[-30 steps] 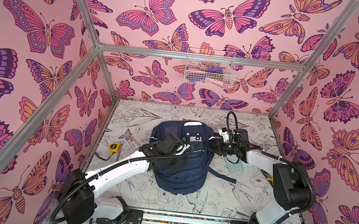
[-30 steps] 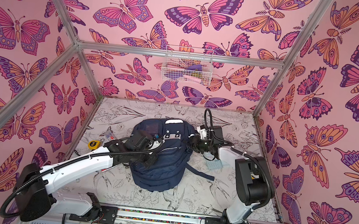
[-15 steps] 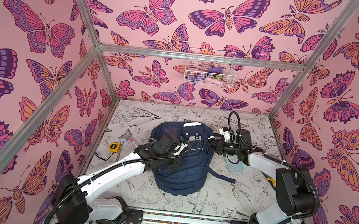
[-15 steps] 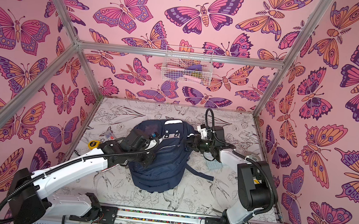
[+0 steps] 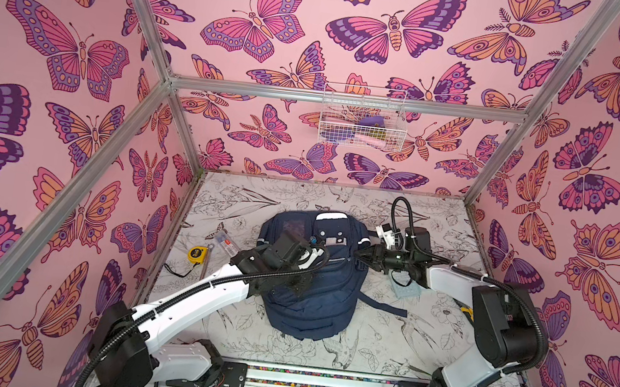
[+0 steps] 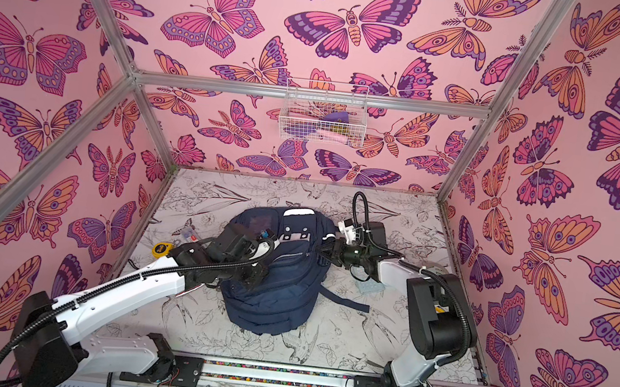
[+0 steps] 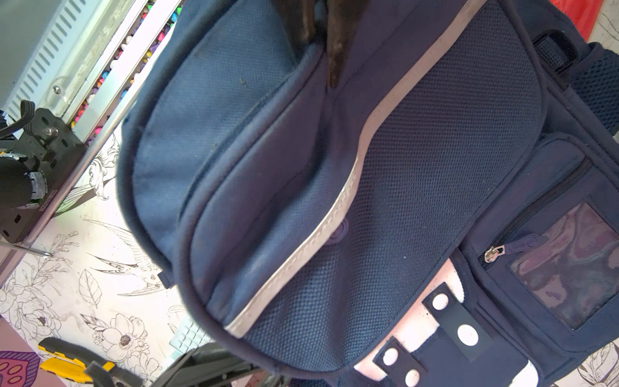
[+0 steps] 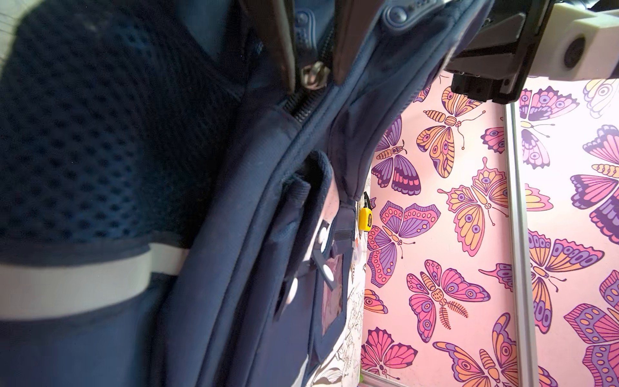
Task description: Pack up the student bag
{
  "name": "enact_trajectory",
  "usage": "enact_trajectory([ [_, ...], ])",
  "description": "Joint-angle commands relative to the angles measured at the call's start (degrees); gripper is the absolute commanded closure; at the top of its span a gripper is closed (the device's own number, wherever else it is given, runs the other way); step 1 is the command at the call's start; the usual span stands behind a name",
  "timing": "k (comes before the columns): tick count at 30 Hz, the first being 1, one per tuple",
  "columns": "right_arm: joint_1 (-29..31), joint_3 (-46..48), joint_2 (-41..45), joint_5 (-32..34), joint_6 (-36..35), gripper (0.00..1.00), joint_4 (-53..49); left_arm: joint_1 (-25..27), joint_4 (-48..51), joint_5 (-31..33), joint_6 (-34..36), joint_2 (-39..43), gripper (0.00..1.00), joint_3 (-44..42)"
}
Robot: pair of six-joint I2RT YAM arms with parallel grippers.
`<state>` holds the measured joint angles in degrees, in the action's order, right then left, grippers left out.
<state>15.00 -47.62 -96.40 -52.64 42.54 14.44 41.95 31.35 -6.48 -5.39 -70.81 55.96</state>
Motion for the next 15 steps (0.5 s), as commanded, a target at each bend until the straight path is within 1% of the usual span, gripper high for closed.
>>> enact_trajectory([
  [1, 0.51, -0.33, -2.15, -0.76, -1.73, 0.78, -1.23, -0.62, -4.55, -1.49, -0.64, 2.03, 1.0, 0.11],
  [2, 0.58, -0.61, -2.48, -0.35, -2.29, 0.78, -1.85, -0.71, -4.55, -1.58, -0.51, 2.07, 1.0, 0.09],
  [5, 0.49, -1.08, -3.58, 0.96, -3.81, 0.67, -3.47, -0.78, -4.55, -1.78, -0.37, 2.51, 1.0, 0.02],
  [6, 0.51, -0.99, -4.02, 0.65, -3.59, 0.67, -2.73, -0.83, -4.55, -1.95, -0.2, 2.68, 1.0, -0.06],
  [7, 0.56, -0.74, -4.32, 0.13, -2.94, 0.68, -1.47, -0.91, -4.56, -2.06, -0.2, 2.78, 1.0, -0.07],
  [9, 0.55, -0.34, -4.83, -1.0, -1.54, 0.74, 1.01, -0.91, -4.47, -2.04, -0.06, 2.78, 1.0, -0.07],
  [10, 0.55, -0.29, -4.87, -1.31, -1.33, 0.73, 1.29, -0.87, -4.32, -1.96, 0.02, 2.7, 1.0, -0.05],
  [12, 0.55, 0.04, -4.52, -1.41, -1.54, 0.66, 1.55, -1.04, -4.18, -1.96, -0.05, 2.52, 1.0, 0.02],
  [13, 0.55, 0.3, -4.22, -1.41, -1.59, 0.65, 1.77, -1.08, -4.2, -2.03, -0.04, 2.38, 1.0, 0.07],
  [15, 0.55, 0.99, -3.83, -1.62, -1.37, 0.67, 2.35, -1.13, -4.2, -2.22, -0.11, 2.18, 1.0, 0.12],
])
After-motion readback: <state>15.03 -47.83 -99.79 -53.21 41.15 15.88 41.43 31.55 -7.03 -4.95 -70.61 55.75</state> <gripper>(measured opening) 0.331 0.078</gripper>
